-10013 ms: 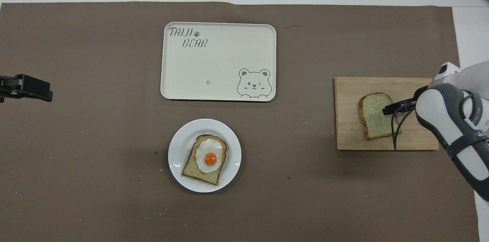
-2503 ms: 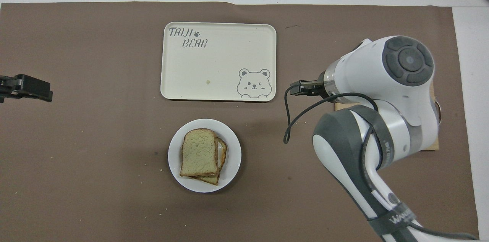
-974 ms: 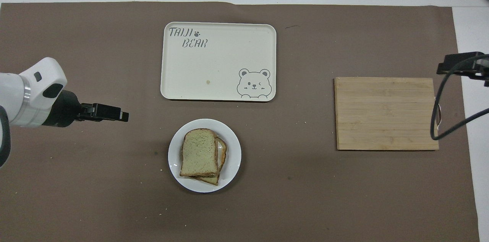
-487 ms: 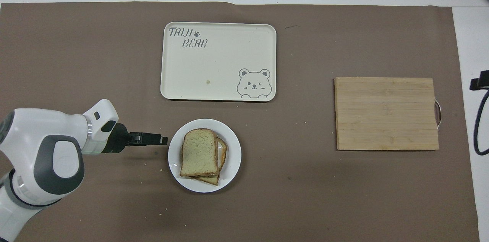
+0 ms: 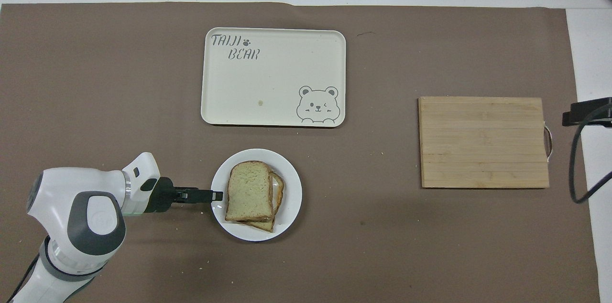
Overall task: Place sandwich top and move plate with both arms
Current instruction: 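Reach the left gripper to the plate rim nearest the robot, then grip the plate rim and slide the plate onto the tray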
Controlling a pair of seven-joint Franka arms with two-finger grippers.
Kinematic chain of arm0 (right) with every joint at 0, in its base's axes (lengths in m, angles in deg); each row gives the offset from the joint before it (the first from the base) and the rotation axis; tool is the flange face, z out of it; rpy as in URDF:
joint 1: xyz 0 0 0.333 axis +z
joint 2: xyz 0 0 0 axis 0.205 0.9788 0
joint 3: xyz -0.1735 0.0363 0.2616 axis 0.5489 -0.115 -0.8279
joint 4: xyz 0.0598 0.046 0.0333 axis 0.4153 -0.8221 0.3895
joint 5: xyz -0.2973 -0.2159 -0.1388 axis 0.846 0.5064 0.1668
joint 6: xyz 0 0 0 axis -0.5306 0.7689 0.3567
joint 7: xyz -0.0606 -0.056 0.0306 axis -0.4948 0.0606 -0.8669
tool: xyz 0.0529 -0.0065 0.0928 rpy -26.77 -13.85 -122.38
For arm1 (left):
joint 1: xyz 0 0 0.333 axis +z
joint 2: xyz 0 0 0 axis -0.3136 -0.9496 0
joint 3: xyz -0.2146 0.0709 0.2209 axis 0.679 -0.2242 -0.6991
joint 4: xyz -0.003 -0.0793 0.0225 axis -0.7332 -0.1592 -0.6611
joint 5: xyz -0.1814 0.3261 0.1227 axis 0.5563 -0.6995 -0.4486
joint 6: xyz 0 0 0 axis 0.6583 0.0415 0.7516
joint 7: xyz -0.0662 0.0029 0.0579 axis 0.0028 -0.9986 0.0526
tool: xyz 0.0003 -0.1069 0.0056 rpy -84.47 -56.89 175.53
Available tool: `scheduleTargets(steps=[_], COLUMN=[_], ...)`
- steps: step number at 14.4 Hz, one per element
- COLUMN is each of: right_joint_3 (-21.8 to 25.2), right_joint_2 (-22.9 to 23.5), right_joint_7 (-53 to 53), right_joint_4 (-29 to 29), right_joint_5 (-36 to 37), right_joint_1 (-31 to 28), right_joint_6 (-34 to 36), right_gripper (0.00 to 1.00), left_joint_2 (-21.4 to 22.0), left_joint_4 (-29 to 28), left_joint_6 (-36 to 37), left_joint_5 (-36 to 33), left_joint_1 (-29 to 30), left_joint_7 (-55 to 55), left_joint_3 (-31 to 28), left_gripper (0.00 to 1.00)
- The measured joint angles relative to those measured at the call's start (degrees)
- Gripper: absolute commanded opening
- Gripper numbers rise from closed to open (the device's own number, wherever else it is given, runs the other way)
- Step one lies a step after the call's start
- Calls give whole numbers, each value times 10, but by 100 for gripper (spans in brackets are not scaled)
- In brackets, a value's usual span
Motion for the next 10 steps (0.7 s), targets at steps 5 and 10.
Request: scheduleTargets(steps=[5, 10], right_joint_3=[0, -1], right_joint_2=[0, 0], right_joint_7=[31, 31], right_joint_4=[0, 0], right_joint_5=[0, 0], right_joint_1=[0, 0], right_joint_6=[12, 13], right_gripper=[100, 100], left_joint_2=[-8, -41], left_joint_4=[-9, -13], left_joint_6=[0, 0], left_joint_5=[27, 94], left_joint_1=[0, -11], left_joint_7=[34, 95], left_joint_3=[0, 1], left_gripper=[61, 0])
